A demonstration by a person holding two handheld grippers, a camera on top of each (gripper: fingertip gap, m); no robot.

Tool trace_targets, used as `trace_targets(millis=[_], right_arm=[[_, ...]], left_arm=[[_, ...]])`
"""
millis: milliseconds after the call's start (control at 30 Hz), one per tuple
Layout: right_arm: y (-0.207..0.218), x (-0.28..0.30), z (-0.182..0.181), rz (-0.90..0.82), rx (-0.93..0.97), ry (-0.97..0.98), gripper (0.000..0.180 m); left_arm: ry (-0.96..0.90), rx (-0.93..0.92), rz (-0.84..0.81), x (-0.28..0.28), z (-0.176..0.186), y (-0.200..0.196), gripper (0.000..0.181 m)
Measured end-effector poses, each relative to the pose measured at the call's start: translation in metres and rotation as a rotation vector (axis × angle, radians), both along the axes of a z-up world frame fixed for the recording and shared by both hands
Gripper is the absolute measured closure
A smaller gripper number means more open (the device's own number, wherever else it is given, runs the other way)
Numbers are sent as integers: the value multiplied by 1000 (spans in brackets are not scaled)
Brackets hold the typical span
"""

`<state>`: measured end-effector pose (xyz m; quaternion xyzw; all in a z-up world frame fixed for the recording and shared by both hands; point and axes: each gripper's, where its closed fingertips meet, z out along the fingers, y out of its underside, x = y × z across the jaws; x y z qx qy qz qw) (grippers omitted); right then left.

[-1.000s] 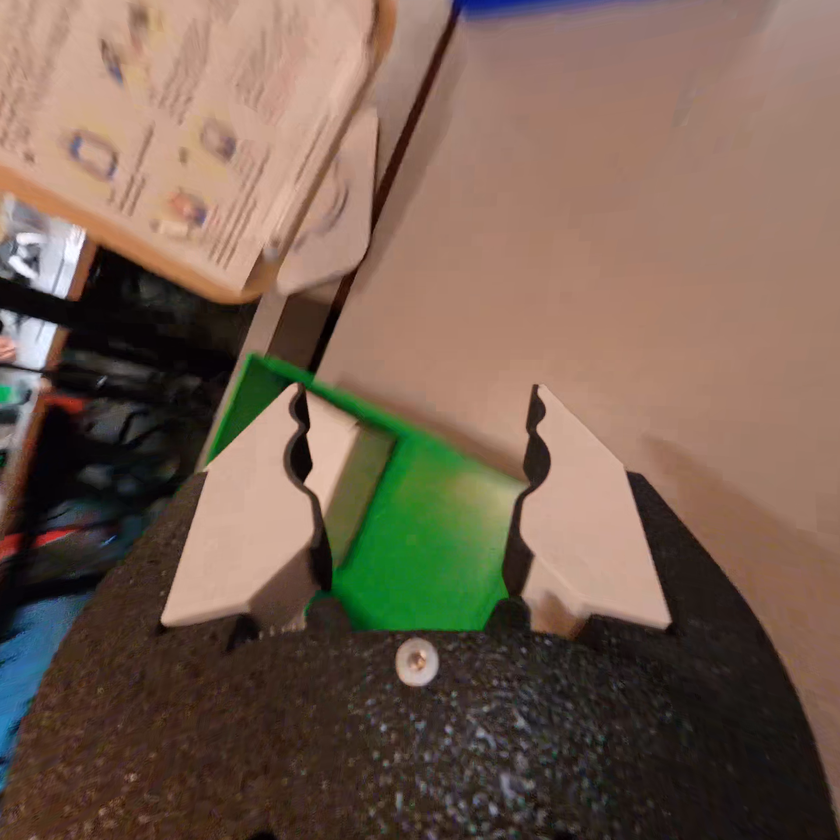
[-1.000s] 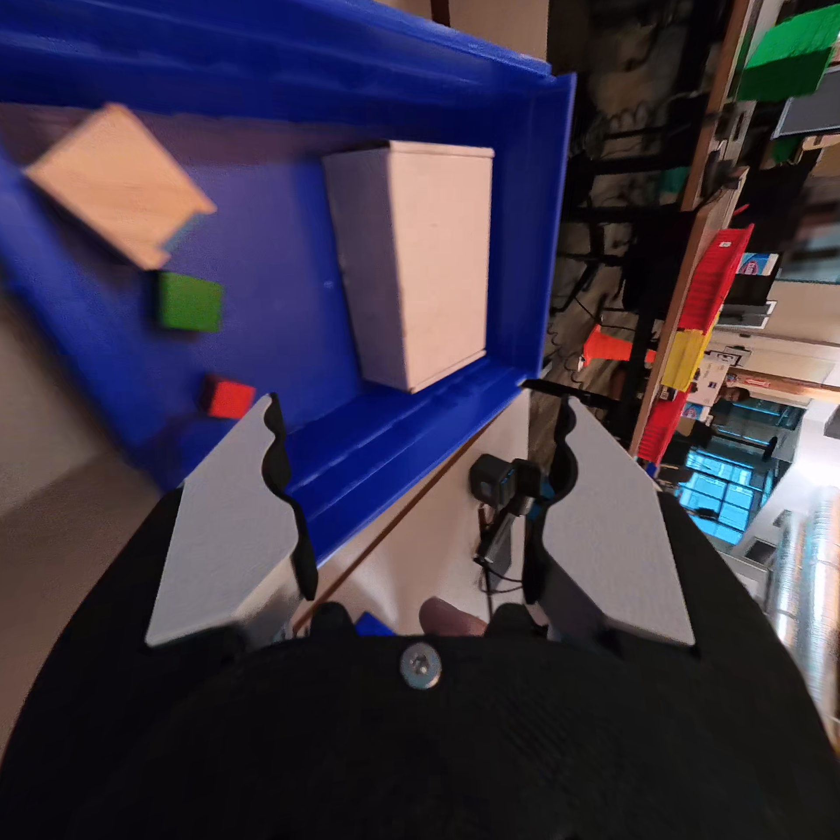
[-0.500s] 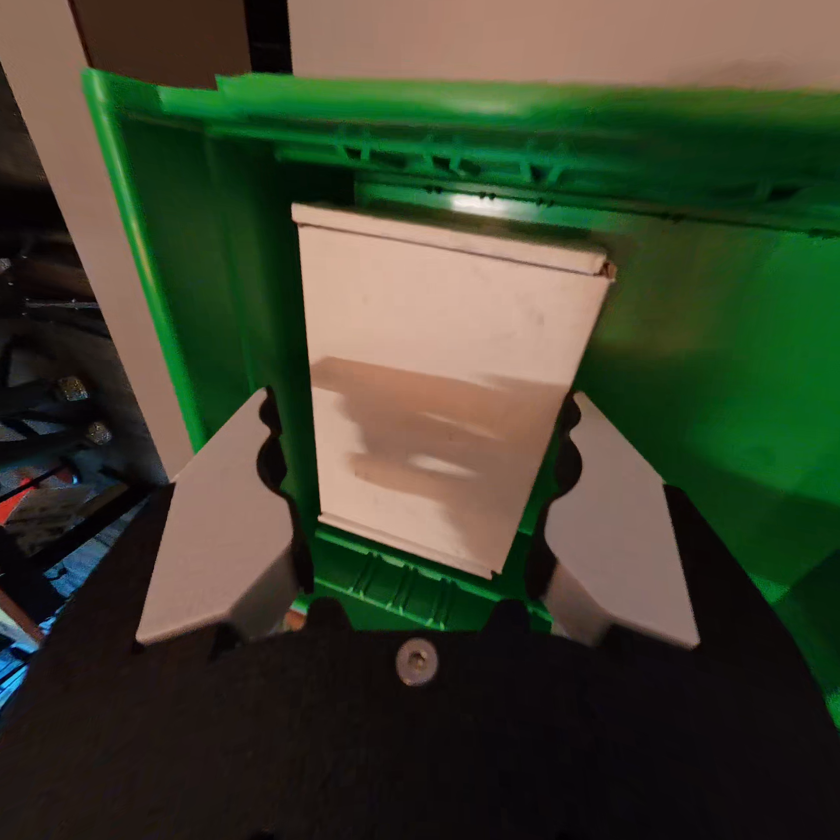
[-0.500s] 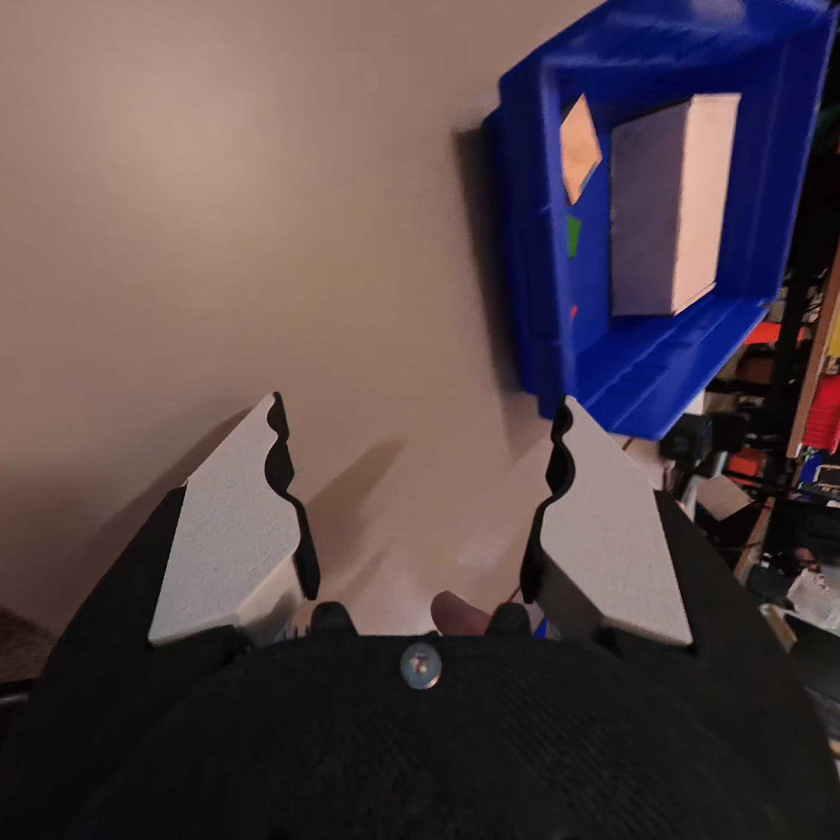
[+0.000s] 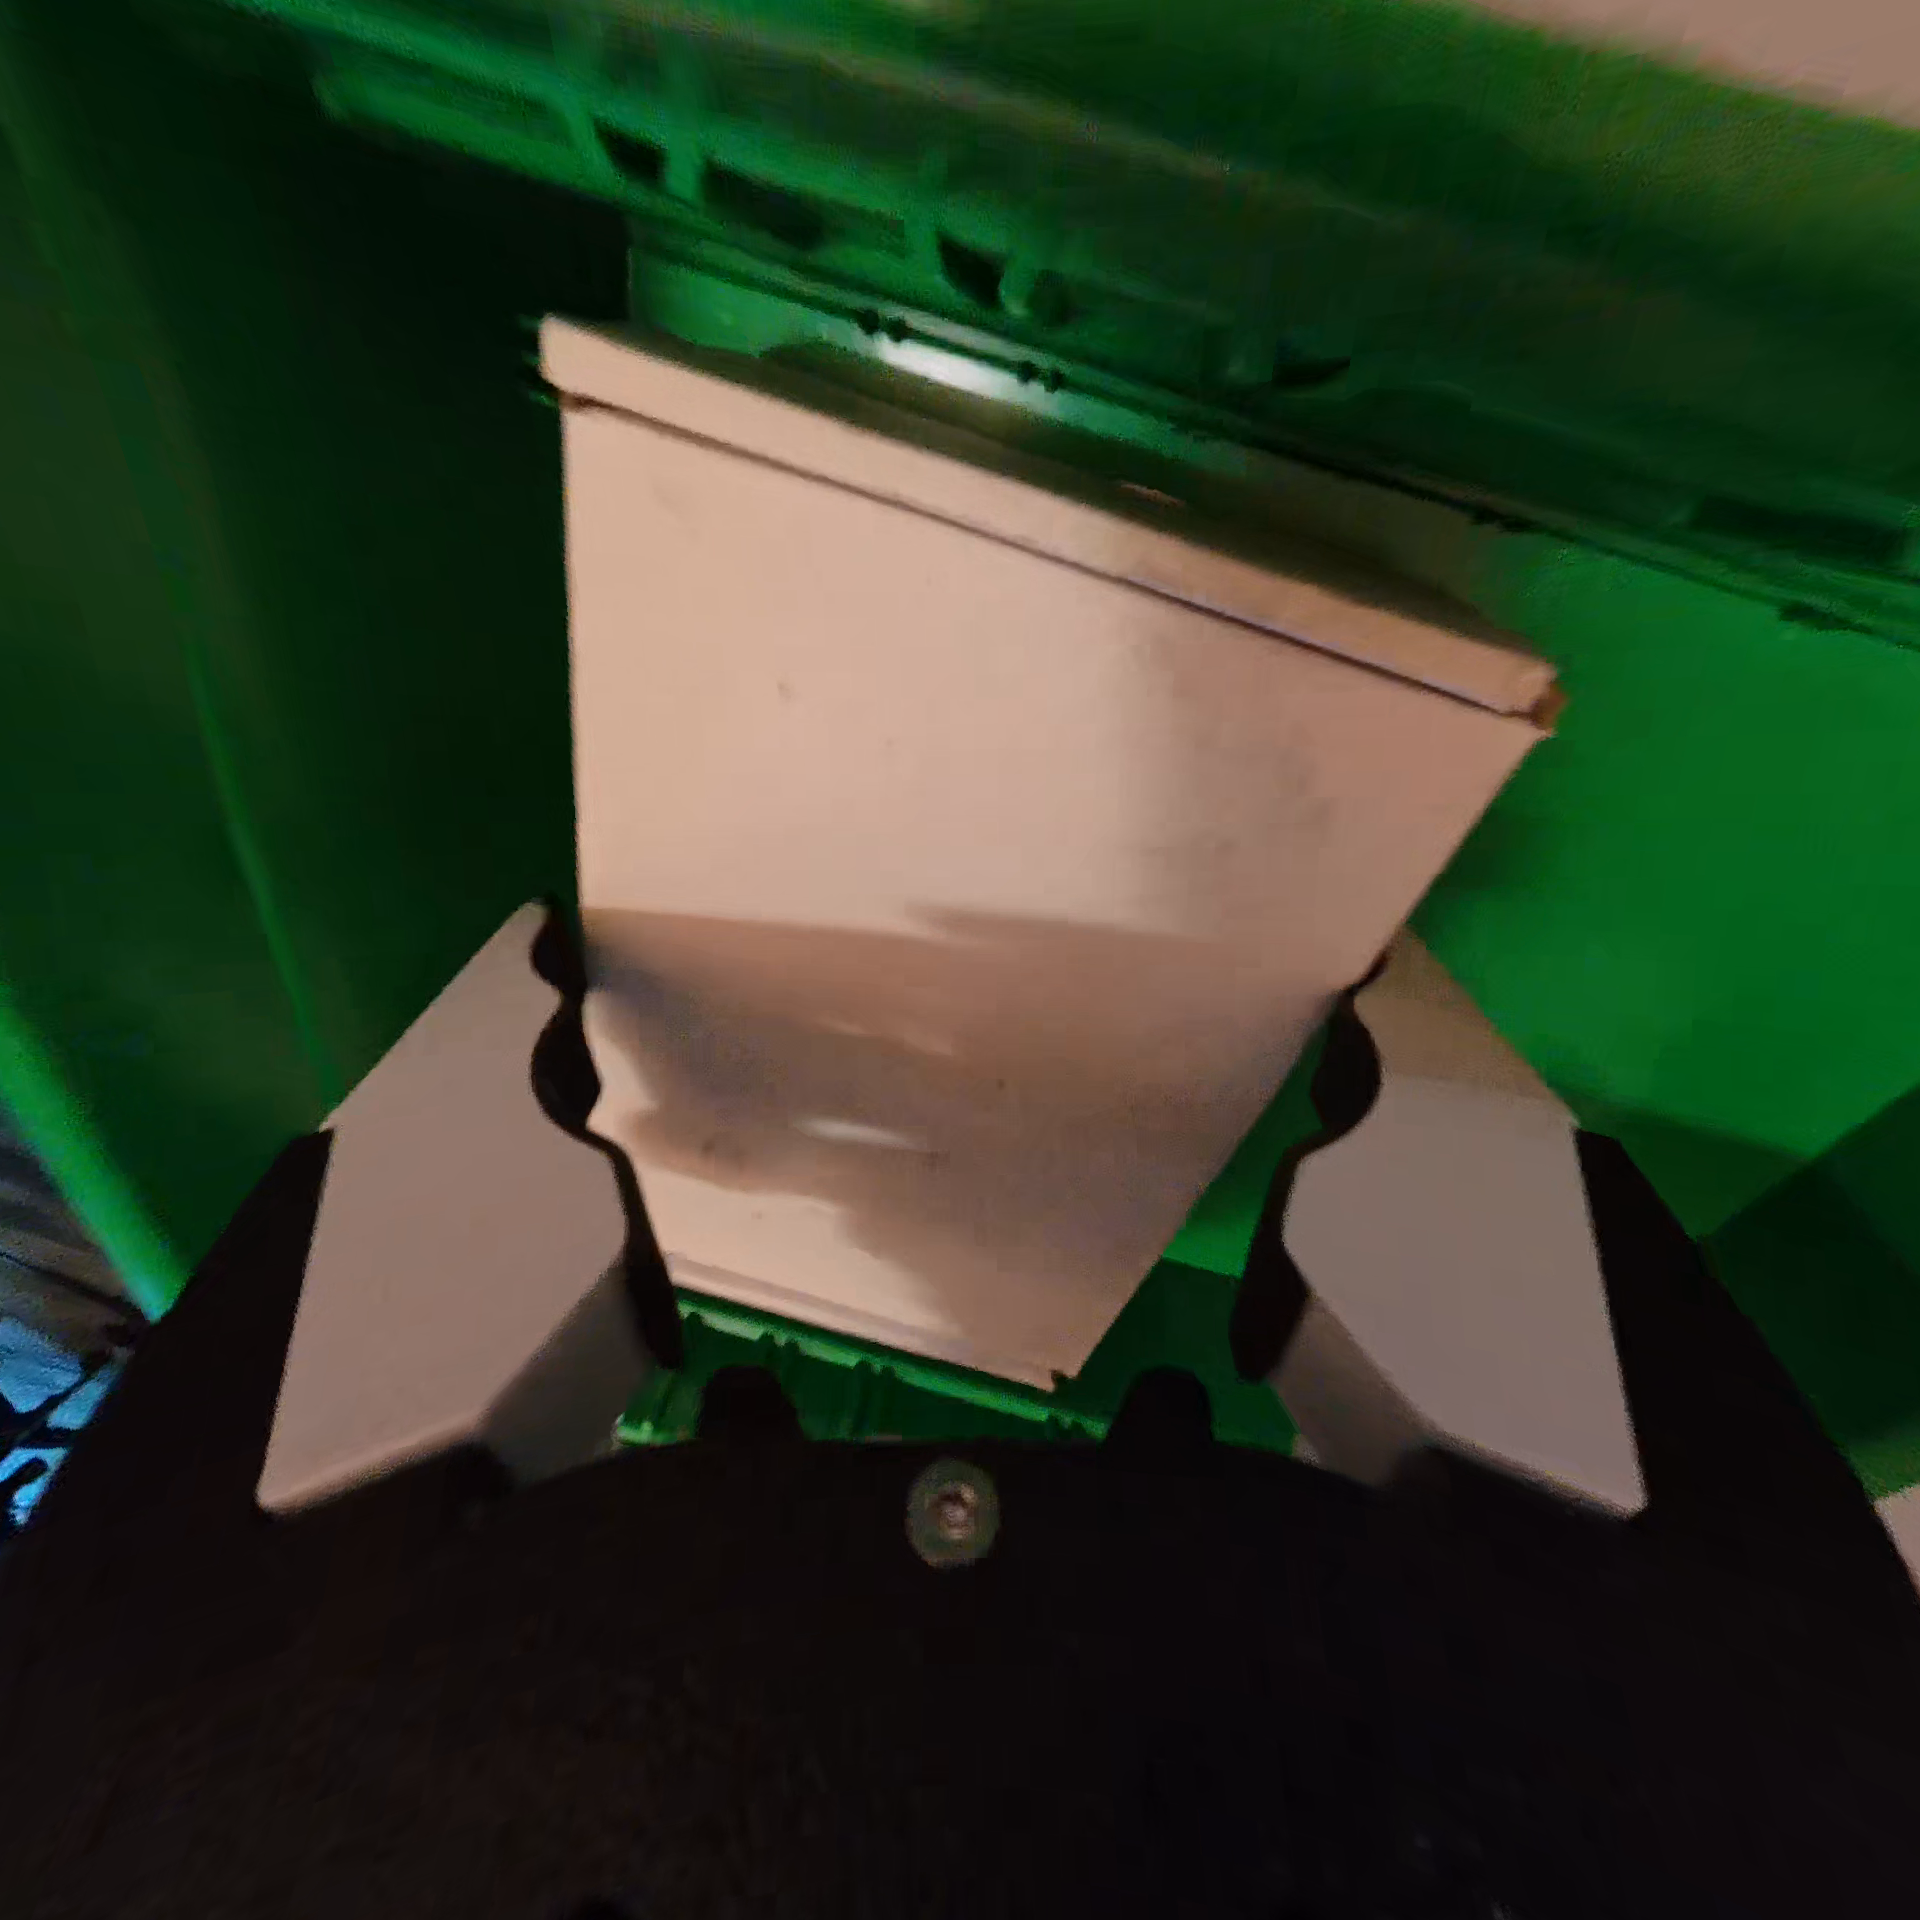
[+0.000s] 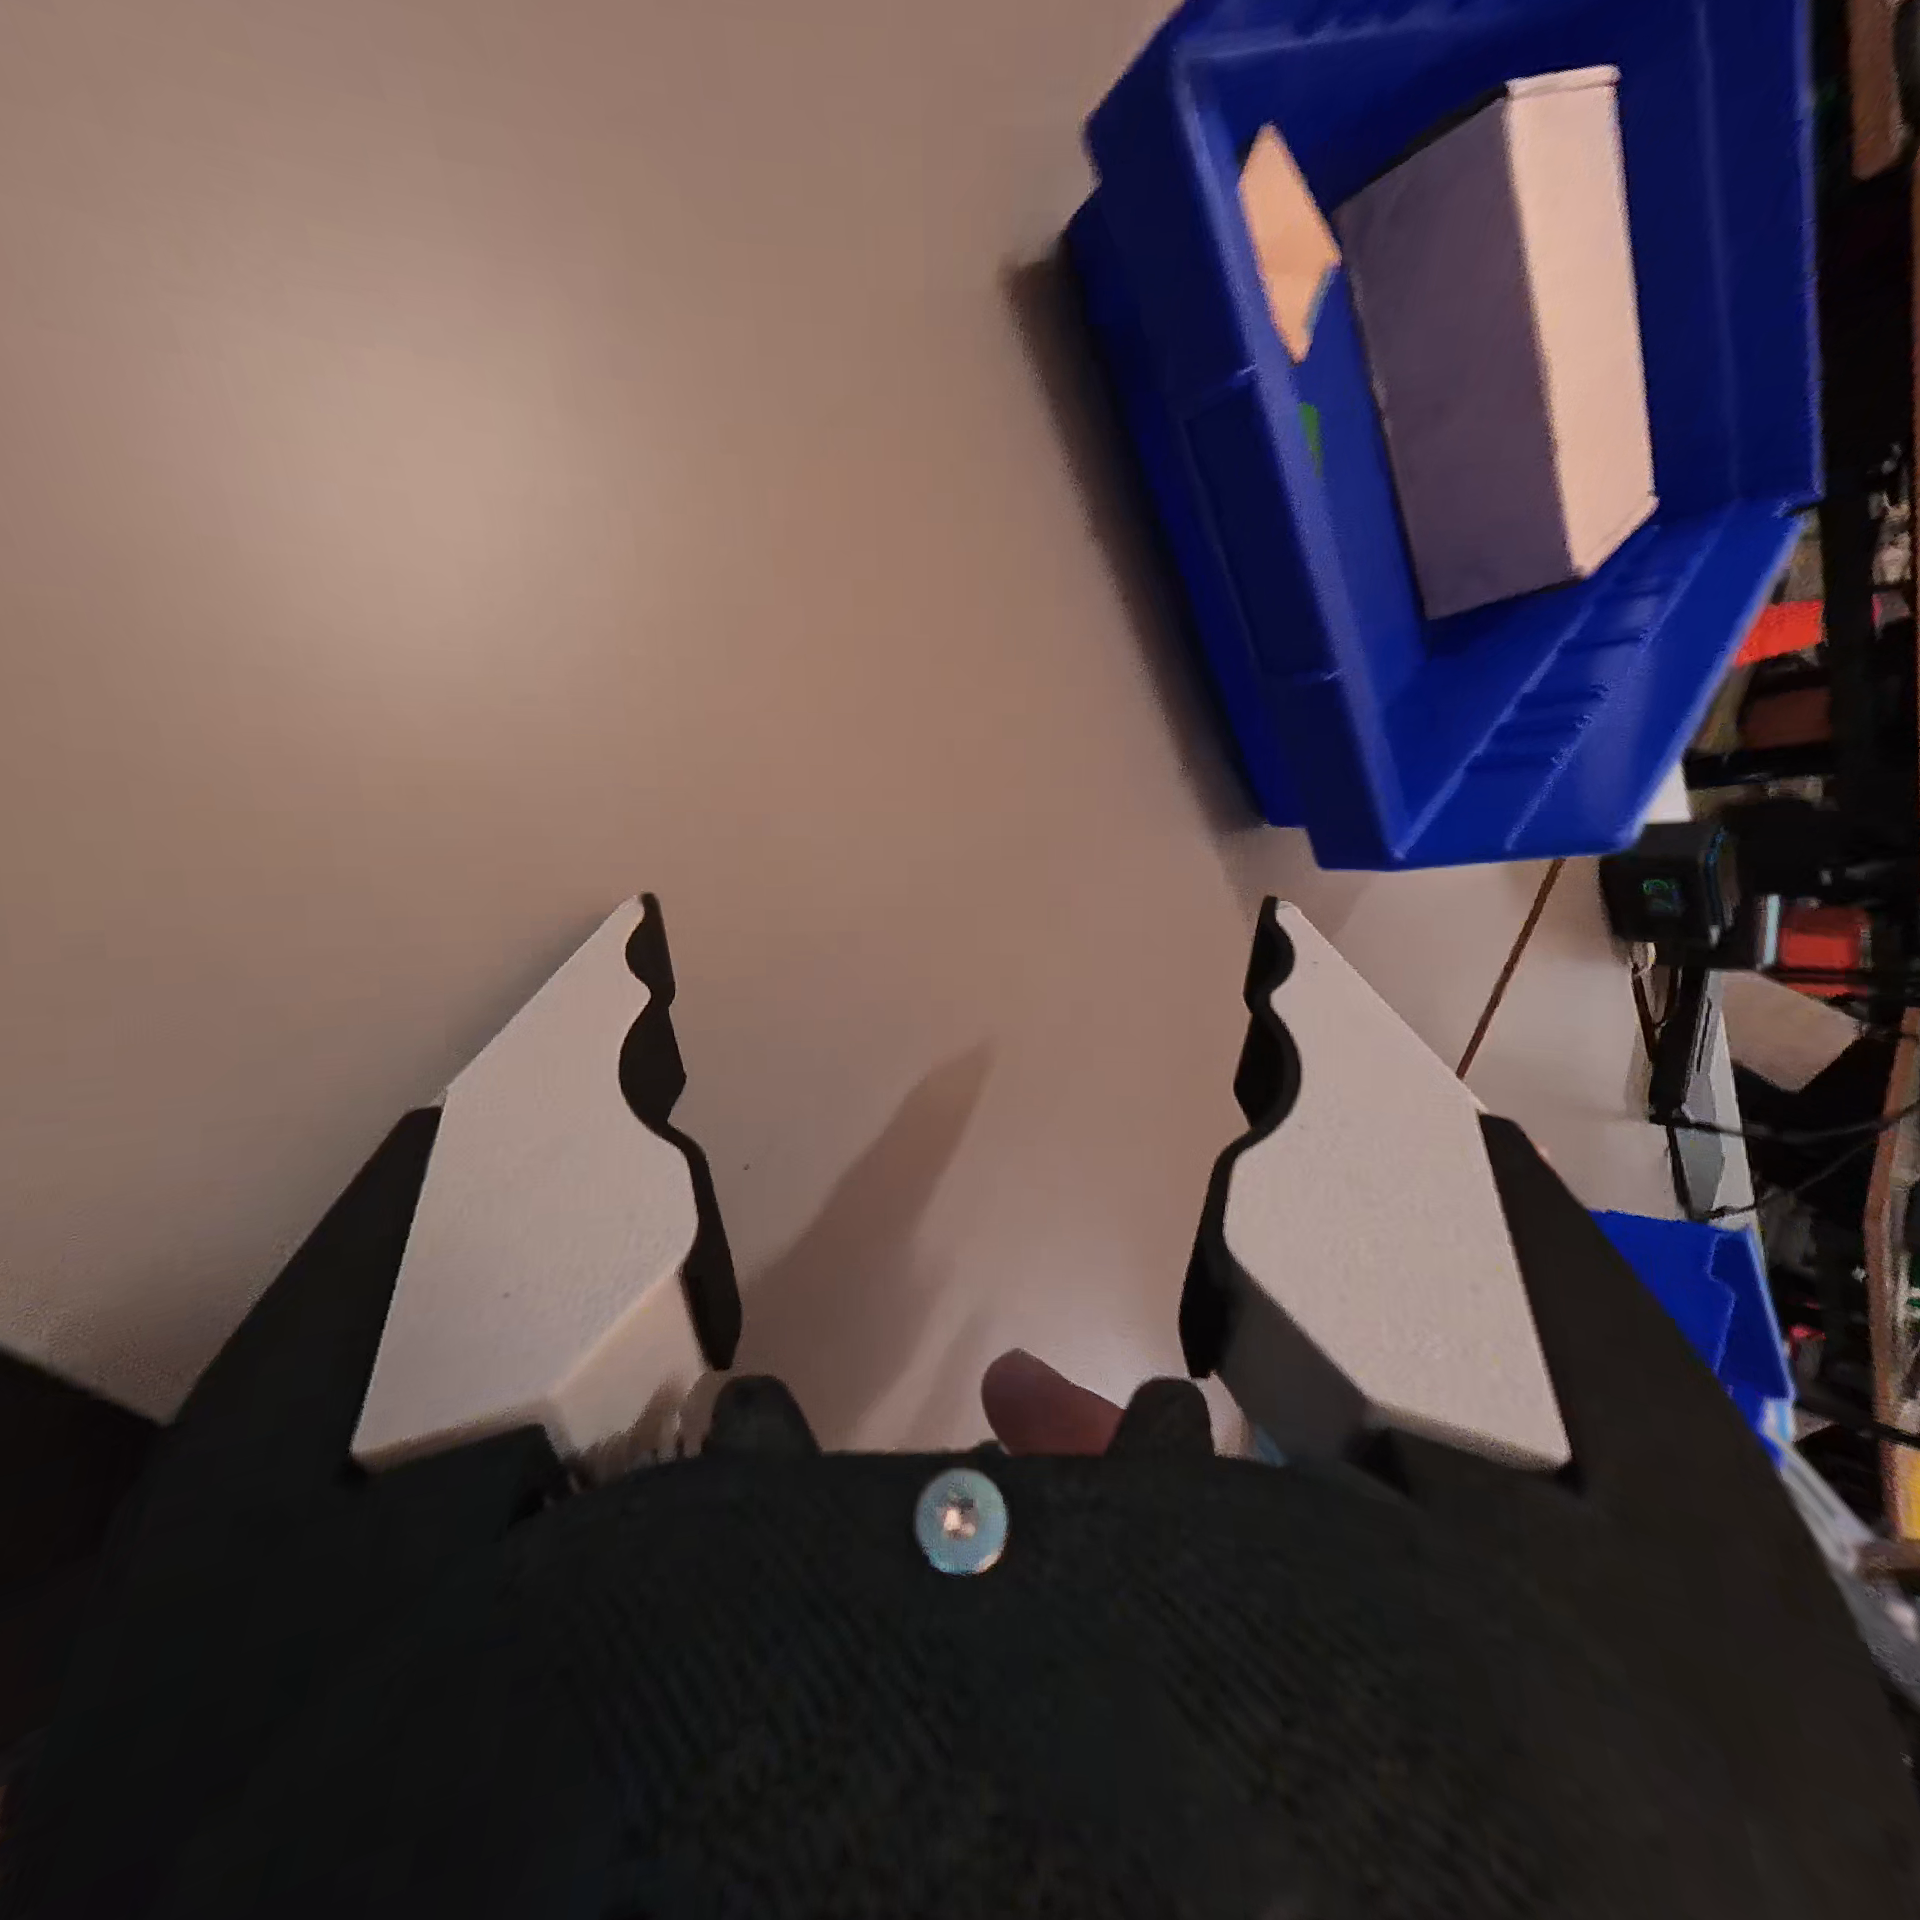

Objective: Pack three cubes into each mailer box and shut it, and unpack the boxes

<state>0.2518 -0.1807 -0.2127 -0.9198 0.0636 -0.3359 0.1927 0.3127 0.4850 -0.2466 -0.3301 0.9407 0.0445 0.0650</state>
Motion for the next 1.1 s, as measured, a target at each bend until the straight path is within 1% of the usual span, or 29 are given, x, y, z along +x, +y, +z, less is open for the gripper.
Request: trace_targets(millis=[33, 67, 233, 333, 400, 500, 633, 700, 800, 900, 1000, 1100], right_arm=[[0, 5, 5, -30, 21, -11, 70], [0, 10, 10, -60, 37, -30, 70], [-10, 30, 27, -224, 155, -91, 69], [-20, 38, 27, -311, 197, -105, 70], [-26, 40, 26, -349, 213, -111, 70], [-34, 42, 26, -397, 219, -129, 70], [-36, 42, 29, -383, 200, -142, 71], [-34, 42, 33, -374, 209, -152, 71], [-30, 38, 38, -347, 223, -160, 72], [-26, 32, 39, -319, 217, -152, 72], [-23, 25, 45, -299, 234, -159, 72], [-19, 22, 53, -290, 267, -177, 72]], left_arm=[[8, 0, 7, -1, -4, 1, 37], [5, -6, 10, 0, -6, 0, 36], [-7, 5, 39, 0, -3, 4, 39], [-48, 24, 18, -3, 10, 4, 43], [-84, 28, 22, -6, 30, 5, 46], [-126, 48, 44, -14, 70, 4, 49], [-221, 55, 25, -22, 136, -18, 50], [-273, 58, 12, -26, 168, -37, 50], [-330, 52, -38, -37, 209, -78, 50], [-332, 33, -94, -54, 235, -128, 51], [-248, -4, -135, -79, 237, -189, 51], [-97, -23, -186, -108, 209, -259, 50]])
